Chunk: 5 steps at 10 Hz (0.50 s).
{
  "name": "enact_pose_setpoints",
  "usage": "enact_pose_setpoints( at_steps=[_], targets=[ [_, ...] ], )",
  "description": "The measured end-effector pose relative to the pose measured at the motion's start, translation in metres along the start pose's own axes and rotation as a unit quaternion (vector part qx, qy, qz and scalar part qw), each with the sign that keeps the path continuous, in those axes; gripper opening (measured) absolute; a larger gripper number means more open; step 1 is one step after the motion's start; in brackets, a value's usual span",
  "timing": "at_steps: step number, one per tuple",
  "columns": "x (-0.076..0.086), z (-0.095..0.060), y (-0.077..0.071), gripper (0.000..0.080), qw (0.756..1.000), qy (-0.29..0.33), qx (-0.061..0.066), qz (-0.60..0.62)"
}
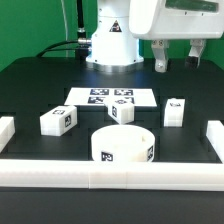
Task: Assemble stool
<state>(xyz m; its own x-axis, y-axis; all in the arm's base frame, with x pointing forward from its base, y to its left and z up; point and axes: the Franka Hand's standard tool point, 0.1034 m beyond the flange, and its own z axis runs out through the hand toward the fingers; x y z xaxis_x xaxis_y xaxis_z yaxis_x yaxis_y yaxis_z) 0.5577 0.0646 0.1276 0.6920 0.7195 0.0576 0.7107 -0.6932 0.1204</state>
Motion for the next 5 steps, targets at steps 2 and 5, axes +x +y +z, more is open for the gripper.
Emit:
enact_pose_setpoints(
  at_steps=[2, 5],
  targets=[
    [-0.024, 0.024, 0.016, 0.0650, 0.998, -0.005, 0.008, -0.058],
    [-0.041, 0.050, 0.036, 0.0650, 0.993, -0.005, 0.015, -0.117]
  ],
)
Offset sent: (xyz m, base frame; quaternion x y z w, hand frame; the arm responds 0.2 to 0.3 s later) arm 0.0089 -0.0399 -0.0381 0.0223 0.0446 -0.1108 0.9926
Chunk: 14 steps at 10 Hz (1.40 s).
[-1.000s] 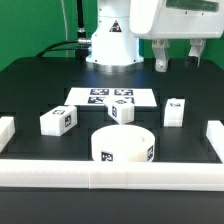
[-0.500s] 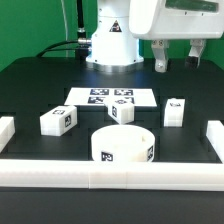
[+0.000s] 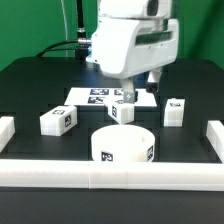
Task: Assemble stool
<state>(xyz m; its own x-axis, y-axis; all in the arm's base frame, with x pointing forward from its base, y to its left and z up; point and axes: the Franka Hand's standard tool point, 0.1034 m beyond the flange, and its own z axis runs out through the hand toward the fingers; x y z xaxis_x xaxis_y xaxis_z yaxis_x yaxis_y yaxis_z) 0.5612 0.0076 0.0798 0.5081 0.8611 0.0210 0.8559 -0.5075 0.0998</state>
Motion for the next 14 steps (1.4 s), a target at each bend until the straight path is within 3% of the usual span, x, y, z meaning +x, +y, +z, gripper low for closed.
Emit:
enact_pose_setpoints(
  at_steps=[5, 7, 10, 14],
  targets=[
    [0.002, 0.001, 0.001, 0.0650, 1.000, -0.002, 0.003, -0.003],
    [-0.006, 0.018, 0.010, 0.0650, 1.000, -0.002, 0.006, -0.016],
    [-0.006, 0.044, 0.004, 0.0650, 1.000, 0.007, 0.007, -0.015],
    [-0.009, 0.062, -0.007, 0.0650, 1.000, 0.003, 0.020, -0.016]
  ],
)
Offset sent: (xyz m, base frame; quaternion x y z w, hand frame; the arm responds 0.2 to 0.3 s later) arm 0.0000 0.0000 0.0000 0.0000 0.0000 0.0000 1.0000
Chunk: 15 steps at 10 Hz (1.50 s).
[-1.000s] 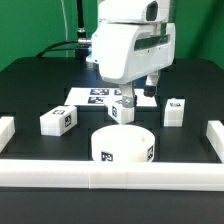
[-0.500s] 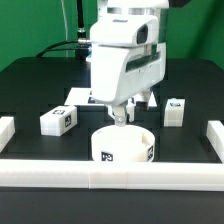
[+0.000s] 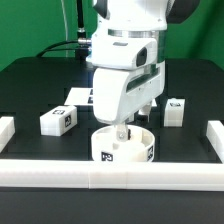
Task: Assemble stool
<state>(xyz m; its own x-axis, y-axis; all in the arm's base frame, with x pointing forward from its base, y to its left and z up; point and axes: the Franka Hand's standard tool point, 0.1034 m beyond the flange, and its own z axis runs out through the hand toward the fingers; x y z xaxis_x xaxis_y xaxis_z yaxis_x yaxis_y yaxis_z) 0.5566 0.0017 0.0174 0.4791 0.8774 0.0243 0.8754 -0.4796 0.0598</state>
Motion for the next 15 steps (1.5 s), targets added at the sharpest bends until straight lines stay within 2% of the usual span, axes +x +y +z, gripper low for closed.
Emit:
enact_pose_setpoints(
  at_steps=[4, 5, 6, 7, 15],
  targets=[
    [-0.0070, 0.0075, -0.0004, 0.0650, 1.000, -0.002, 0.004, 0.006],
    [-0.0067, 0.0075, -0.0007, 0.0545, 1.000, -0.002, 0.004, 0.005],
    [-0.0067, 0.0075, -0.0007, 0.0395, 1.000, -0.002, 0.004, 0.005],
    [-0.0067, 0.0076, -0.0008, 0.0307, 1.000, -0.002, 0.004, 0.005],
    [-0.0052, 0.0075, -0.0013, 0.0307, 1.000, -0.002, 0.004, 0.005]
  ],
)
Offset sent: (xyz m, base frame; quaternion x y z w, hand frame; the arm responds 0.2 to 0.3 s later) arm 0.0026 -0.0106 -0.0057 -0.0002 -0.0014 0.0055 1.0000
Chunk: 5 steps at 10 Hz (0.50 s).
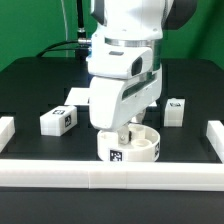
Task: Assemble stool
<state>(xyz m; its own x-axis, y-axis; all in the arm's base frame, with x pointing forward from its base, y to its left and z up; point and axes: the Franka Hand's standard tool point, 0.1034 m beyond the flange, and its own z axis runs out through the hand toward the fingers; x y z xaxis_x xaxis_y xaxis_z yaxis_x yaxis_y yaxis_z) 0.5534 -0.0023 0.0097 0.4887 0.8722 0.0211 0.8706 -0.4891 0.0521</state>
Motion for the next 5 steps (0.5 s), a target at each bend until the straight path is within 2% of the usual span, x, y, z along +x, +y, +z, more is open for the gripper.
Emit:
enact_pose_setpoints(
  at_steps=[2, 5],
  targets=[
    [0.019, 0.000, -0.004, 0.0307, 1.000, 0.004, 0.000, 0.004],
    [0.058, -0.001, -0.003, 0.0307, 1.000, 0.006, 0.002, -0.004]
  ],
)
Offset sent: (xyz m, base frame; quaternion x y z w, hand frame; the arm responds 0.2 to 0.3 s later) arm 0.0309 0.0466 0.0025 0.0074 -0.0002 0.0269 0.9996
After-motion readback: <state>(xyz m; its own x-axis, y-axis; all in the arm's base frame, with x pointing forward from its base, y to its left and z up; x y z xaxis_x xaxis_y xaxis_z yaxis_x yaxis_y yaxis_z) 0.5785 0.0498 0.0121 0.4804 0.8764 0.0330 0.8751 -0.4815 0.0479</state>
